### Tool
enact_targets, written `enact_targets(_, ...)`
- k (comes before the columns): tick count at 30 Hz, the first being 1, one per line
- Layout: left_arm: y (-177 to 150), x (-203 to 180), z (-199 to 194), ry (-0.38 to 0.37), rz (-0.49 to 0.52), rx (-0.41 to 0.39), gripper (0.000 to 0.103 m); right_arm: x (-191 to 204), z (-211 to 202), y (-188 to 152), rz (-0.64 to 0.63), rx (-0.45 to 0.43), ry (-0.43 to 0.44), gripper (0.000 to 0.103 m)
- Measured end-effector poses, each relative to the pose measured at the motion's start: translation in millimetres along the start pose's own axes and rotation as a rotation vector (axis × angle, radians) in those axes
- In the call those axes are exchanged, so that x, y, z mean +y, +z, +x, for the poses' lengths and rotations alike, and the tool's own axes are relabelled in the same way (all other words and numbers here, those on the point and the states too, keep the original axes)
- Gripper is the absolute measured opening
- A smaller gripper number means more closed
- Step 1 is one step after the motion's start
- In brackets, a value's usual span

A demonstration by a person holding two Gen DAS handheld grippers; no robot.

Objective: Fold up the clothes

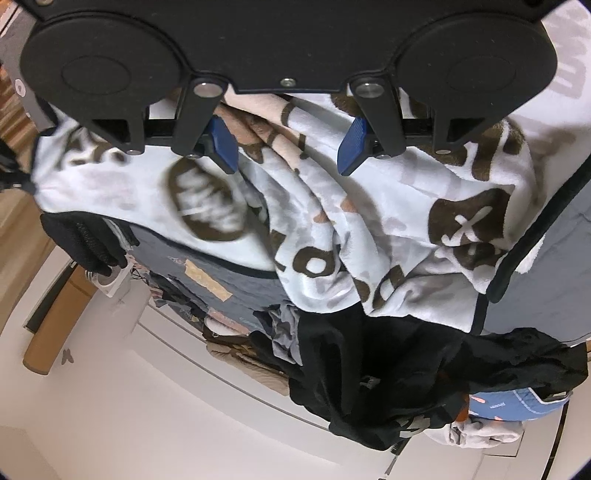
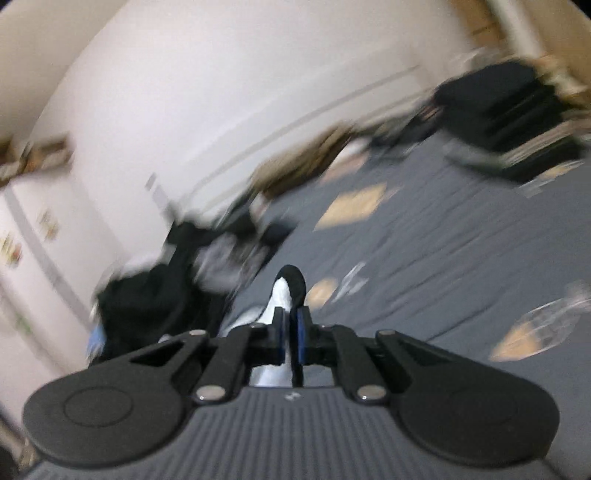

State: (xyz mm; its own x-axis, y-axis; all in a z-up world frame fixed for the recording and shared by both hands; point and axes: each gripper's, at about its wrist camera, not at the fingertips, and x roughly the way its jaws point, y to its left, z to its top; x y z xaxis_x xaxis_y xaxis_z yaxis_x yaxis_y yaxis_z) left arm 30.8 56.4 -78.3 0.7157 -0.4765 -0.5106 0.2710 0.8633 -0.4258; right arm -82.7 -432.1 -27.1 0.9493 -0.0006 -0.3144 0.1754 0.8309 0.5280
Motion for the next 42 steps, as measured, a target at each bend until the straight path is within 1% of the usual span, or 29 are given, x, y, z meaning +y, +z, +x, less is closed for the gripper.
enact_targets(4,-1.0,-6.5,-3.2,-0.02,0.009,-0.003,0.059,-43.3,-58.6,21.1,0.055,-0.159,-0.15,0.005)
enact_targets(8,-3.1,-14.2,-4.2,-0.033,0.02,-0.002,0.059,-84.5,-109.1,22.2,0.127,-0.267,-0.313,0.005)
enact_targets(11,-4.5,-19.2,-4.4,-0.037,0.023,-0.001,0.059,-114.8,-146.5,22.5,0.181,-0.347,-0.435,0.001)
enact_targets(13,-4.8,-22.3,-4.6,-0.044,0.025,0.0,0.059,-128.7,-165.4,16.7,0.21,-0.398,-0.507,0.0)
enact_targets(14,-4.8,-24.3,-4.3,-0.048,0.031,0.002,0.059,-133.6,-170.1,15.3,0.211,-0.402,-0.541,0.0)
enact_targets(16,-4.8,-28.1,-3.5,-0.057,0.041,0.005,0.059,-142.4,-173.1,12.4,0.171,-0.355,-0.608,0.0)
enact_targets(17,-5.3,-29.7,-2.5,-0.06,0.046,0.007,0.059,-147.5,-171.9,9.4,0.16,-0.312,-0.612,0.0)
enact_targets(19,-6.8,-32.6,0.3,-0.063,0.055,0.016,0.059,-155.4,-168.6,3.3,0.155,-0.221,-0.586,0.0)
enact_targets(21,-8.7,-35.0,3.6,-0.063,0.057,0.028,0.06,-156.2,-166.5,-3.9,0.143,-0.163,-0.568,0.003)
enact_targets(23,-12.0,-38.0,5.1,-0.065,0.067,0.037,0.06,-147.3,-160.4,-12.0,0.107,-0.13,-0.551,0.005)
enact_targets(25,-15.5,-41.9,3.9,-0.065,0.09,0.042,0.061,-134.1,-153.2,-19.6,0.068,-0.103,-0.534,0.008)
enact_targets(26,-17.1,-42.9,2.8,-0.066,0.103,0.044,0.061,-126.7,-150.0,-23.4,0.049,-0.091,-0.522,0.011)
enact_targets(28,-20.4,-42.7,-0.9,-0.064,0.127,0.048,0.061,-108.9,-143.2,-32.5,0.019,-0.06,-0.467,0.018)
enact_targets(30,-24.2,-40.1,-6.1,-0.057,0.148,0.054,0.061,-89.0,-134.8,-40.7,-0.009,-0.025,-0.415,0.032)
enact_targets(31,-26.4,-36.7,-9.4,-0.05,0.157,0.058,0.061,-80.7,-128.8,-45.0,-0.026,-0.013,-0.398,0.034)
enact_targets(33,-30.9,-26.4,-18.3,-0.024,0.17,0.065,0.061,-64.4,-119.0,-54.2,-0.058,0.011,-0.37,0.038)
enact_targets(37,-35.1,7.7,-43.9,0.043,0.15,0.062,0.061,-44.5,-100.6,-79.0,-0.058,0.055,-0.286,0.04)
enact_targets(39,-35.6,27.0,-58.6,0.09,0.131,0.05,0.061,-33.0,-97.8,-95.2,-0.088,0.082,-0.251,0.04)
enact_targets(42,-32.8,60.7,-81.5,0.168,0.064,0.034,0.061,-16.2,-98.0,-110.5,-0.14,0.125,-0.213,0.04)
